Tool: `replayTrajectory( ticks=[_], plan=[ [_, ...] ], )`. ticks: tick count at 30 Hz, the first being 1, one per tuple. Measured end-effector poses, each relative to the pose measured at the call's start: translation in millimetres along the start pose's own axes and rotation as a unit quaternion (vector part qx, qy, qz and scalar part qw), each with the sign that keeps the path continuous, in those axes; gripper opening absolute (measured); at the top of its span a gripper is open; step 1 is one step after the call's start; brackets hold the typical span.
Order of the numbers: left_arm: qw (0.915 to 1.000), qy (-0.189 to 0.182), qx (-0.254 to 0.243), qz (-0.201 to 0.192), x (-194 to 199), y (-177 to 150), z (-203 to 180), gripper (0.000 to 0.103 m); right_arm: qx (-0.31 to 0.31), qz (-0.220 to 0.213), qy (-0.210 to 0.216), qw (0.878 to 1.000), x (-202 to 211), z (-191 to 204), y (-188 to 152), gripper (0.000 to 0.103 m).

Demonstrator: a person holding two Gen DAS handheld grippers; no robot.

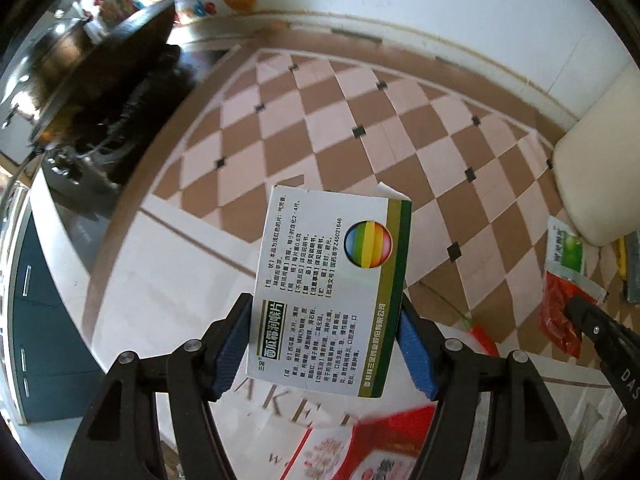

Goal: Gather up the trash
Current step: 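Grasp the green-white medicine box with the left tool while the right grasps the red wrapper, then carry the box and red wrapper to the bin and open both tools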

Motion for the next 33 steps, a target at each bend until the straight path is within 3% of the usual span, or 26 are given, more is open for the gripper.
replayTrajectory(
  ticks=[4, 9, 18, 26, 33],
  plan=[
    [0.9993, 0.004, 0.016, -0.032, 34.1, -11.0, 12.1, 0.066, 0.012, -0.014, 0.012, 1.000, 24.1, 8.7, -11.7, 0.009],
    [0.9965, 0.010, 0.049, -0.067, 60.9, -12.4, 56.6, 0.066, 0.044, -0.030, 0.031, 0.998, 48.1, 44.9, -25.1, 0.009],
    [0.9843, 0.035, 0.134, -0.109, 100.7, -71.7, 164.5, 0.066, 0.140, -0.044, 0.074, 0.986, 79.1, 153.8, -62.3, 0.009],
    [0.9674, 0.065, 0.232, -0.077, 80.2, -162.3, 273.9, 0.066, 0.243, -0.007, 0.104, 0.964, 57.9, 275.2, -139.4, 0.009],
    [0.9465, 0.070, 0.315, -0.007, 2.4, -249.9, 361.5, 0.066, 0.324, 0.058, 0.106, 0.938, -19.5, 369.3, -232.3, 0.009]
  ],
)
Point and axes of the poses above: each gripper's, at about its wrist camera, not at the fingertips, and x roughly against the way its jaws point, z to its left, y to its top, the point moved 4 cm from there along -x, roughly the way its jaws point, and after that the axes turned 10 degrees about z, right-handed, at the moved point
